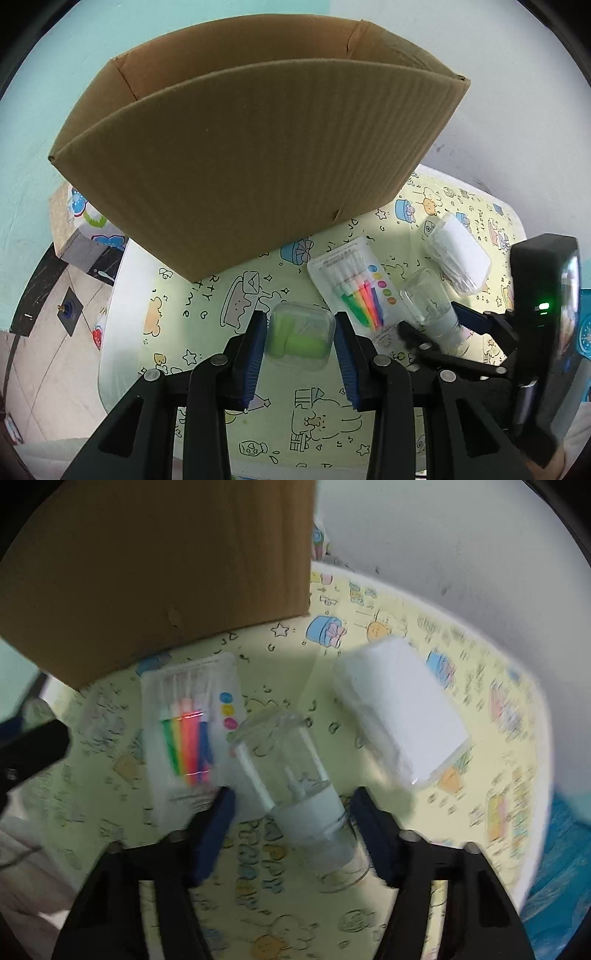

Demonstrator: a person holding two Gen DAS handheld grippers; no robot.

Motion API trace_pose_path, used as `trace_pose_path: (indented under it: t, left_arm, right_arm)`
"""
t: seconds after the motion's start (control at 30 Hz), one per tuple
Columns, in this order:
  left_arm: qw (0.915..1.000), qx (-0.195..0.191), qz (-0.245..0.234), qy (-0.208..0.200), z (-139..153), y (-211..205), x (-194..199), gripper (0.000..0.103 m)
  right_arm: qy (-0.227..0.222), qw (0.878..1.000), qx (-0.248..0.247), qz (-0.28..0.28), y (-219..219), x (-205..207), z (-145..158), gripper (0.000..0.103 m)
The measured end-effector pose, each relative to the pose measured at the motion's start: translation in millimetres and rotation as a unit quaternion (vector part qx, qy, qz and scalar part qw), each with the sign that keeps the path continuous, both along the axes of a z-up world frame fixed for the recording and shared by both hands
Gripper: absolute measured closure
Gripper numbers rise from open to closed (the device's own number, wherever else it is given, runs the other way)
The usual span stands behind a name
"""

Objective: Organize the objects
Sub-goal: 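Lift the green box with the left gripper while the right grasps the clear spray bottle, then carry the green box and spray bottle over the cardboard box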

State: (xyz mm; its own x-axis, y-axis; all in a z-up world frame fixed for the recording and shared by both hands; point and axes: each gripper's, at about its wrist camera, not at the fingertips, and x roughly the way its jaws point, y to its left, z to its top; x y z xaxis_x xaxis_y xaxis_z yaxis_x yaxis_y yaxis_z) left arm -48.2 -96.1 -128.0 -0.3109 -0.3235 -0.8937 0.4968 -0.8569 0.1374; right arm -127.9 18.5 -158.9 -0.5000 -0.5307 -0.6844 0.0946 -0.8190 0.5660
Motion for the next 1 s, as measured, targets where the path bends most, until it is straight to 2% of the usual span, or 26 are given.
trace_pose_path:
  t: [0.03, 0.17, 0.27, 0.43, 0.67, 0.83, 1.0]
  left_arm:
    - [1.0000, 0.001, 0.000, -0.001, -1, 0, 0, 0.066]
    - [0.9999, -0.005, -0.011, 0.000, 0, 9, -1, 0.066]
    - [0.9995, -0.020, -0.024, 0.003, 7, 18, -2, 0.066]
    - [0.9989, -0.028, -0.036, 0.010, 22, 26, -2, 0.066]
    - [0.9969, -0.045, -0.054, 0.035, 69, 38, -5, 0.066]
    - [0.9951, -0.063, -0.058, 0.050, 103, 38, -11, 0.066]
    - [0.9944, -0.075, -0.054, 0.051, 124, 27, -19, 0.066]
  right_arm:
    - [-0.001, 1.000, 0.000, -0.005, 2, 1, 0, 0.061]
    - [-0.008, 0.999, -0.051, -0.015, 13, 5, -3, 0.069]
    - [-0.018, 0.996, -0.077, -0.030, 23, 12, -6, 0.069]
    - [0.002, 0.996, -0.081, -0.049, 42, 31, 11, 0.069]
    - [0.057, 0.992, -0.086, -0.079, 75, 56, 68, 0.069]
    - [0.085, 0.988, -0.090, -0.089, 88, 55, 105, 0.069]
    - [0.105, 0.987, -0.082, -0.092, 99, 56, 136, 0.069]
